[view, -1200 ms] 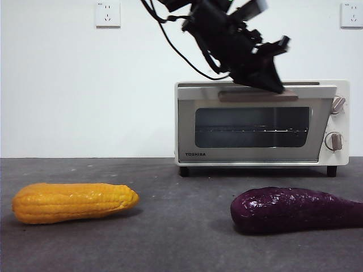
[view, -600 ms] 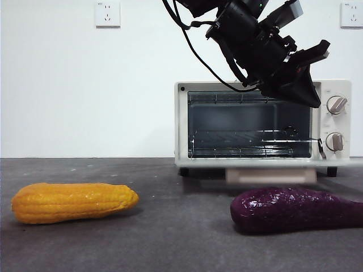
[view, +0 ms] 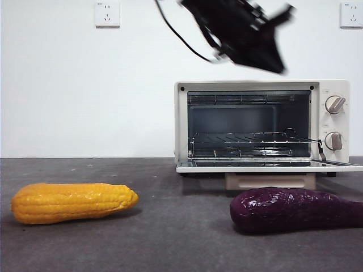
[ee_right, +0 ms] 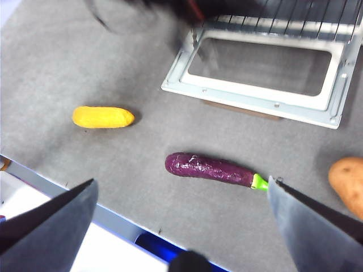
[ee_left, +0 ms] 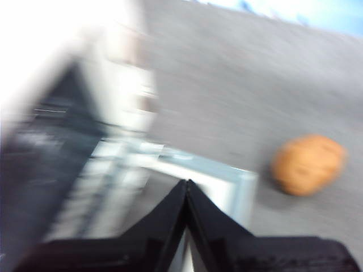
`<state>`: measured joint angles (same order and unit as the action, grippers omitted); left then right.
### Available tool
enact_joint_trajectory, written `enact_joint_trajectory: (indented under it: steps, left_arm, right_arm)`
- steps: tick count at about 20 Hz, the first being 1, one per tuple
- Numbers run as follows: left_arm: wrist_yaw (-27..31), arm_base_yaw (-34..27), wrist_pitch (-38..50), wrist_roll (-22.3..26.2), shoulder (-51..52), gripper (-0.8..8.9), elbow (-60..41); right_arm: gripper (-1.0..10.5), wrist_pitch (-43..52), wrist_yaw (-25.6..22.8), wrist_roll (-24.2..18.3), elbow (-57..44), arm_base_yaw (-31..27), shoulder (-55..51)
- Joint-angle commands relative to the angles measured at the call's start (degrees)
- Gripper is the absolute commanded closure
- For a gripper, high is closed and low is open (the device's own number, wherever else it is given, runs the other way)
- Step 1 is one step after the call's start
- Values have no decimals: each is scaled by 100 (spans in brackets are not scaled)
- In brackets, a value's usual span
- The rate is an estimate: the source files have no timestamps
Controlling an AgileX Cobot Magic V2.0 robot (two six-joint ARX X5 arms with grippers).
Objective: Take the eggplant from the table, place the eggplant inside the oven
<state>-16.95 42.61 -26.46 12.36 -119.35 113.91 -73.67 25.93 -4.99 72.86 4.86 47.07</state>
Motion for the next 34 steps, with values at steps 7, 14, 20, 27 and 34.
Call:
enact_joint_trajectory:
  steps: [7, 14, 20, 27, 34]
  left_arm:
    - [48, -1423, -1078, -42, 1825, 819, -44]
    - [-31, -2245, -2476, 46, 2557, 819, -46]
    - [-667, -2505, -2981, 188, 2787, 819, -46]
    - [-750, -2520, -3226, 236, 2979, 819, -46]
    - [-750, -2520, -3482, 267, 3134, 819, -46]
  right_arm:
    - [443, -35, -52, -72, 15, 306, 826]
    - [443, -181, -957, -686, 15, 1211, 1650]
    - [443, -203, -1978, -1482, 13, 2107, 2295]
    - [443, -127, -2415, -1773, 0, 2444, 3182]
    - [442, 17, -2426, -1781, 0, 2444, 4011]
